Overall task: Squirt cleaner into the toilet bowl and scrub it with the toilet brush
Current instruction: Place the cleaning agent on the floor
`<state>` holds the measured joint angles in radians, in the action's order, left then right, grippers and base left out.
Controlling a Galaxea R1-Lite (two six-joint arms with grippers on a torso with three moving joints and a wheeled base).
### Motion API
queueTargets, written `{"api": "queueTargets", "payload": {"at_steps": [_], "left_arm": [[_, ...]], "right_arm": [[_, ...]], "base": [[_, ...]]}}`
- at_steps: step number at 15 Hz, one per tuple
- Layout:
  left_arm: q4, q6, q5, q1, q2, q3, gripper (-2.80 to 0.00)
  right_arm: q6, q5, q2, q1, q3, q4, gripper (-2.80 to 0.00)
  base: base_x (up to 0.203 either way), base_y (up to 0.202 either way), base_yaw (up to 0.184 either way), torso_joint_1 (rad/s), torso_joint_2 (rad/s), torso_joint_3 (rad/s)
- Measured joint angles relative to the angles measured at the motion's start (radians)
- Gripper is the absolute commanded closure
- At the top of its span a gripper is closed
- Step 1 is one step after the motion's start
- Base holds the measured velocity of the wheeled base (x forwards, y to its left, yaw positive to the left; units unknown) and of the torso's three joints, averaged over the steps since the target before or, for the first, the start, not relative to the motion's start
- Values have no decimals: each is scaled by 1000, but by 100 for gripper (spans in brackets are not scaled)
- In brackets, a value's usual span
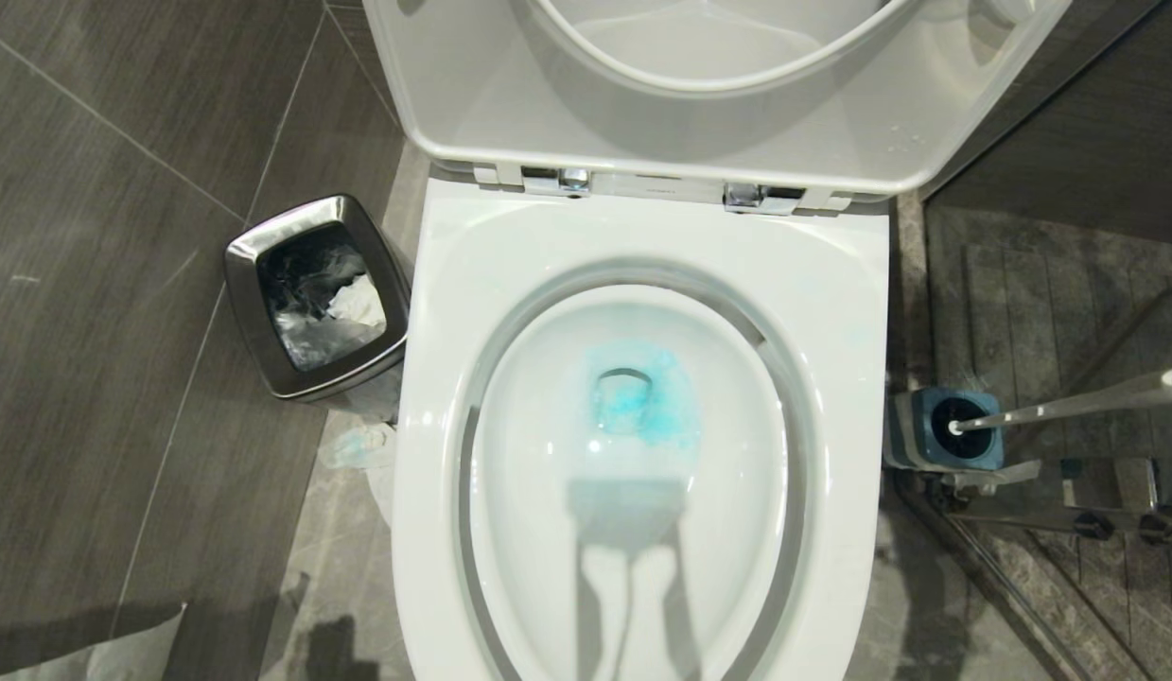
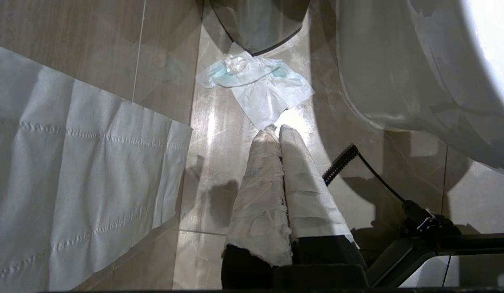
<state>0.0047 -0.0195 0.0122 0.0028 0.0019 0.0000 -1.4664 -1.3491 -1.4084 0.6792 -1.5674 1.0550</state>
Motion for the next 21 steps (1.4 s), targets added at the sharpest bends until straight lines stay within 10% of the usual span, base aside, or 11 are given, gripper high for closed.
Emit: {"api": "queueTargets", "payload": {"at_steps": [5, 9, 13, 18, 21], "left_arm": [[0, 0, 0, 0, 0, 0, 0], [1, 1, 0, 0, 0, 0, 0], [1, 0, 0, 0, 0, 0, 0], [0, 1, 0, 0, 0, 0, 0], [0, 1, 0, 0, 0, 0, 0]], "right_arm": [[65, 89, 74, -97, 190, -222, 0], [213, 173, 82, -166, 95, -347, 0], [599, 417, 90, -295, -26, -712, 0], [1287, 889, 87, -405, -55, -1157, 0], [1474, 936, 58, -420, 0, -1234, 0]], "base": [[0, 0, 0, 0, 0, 0], [0, 0, 0, 0, 0, 0], [0, 0, 0, 0, 0, 0], [0, 0, 0, 0, 0, 0], [0, 0, 0, 0, 0, 0]]}}
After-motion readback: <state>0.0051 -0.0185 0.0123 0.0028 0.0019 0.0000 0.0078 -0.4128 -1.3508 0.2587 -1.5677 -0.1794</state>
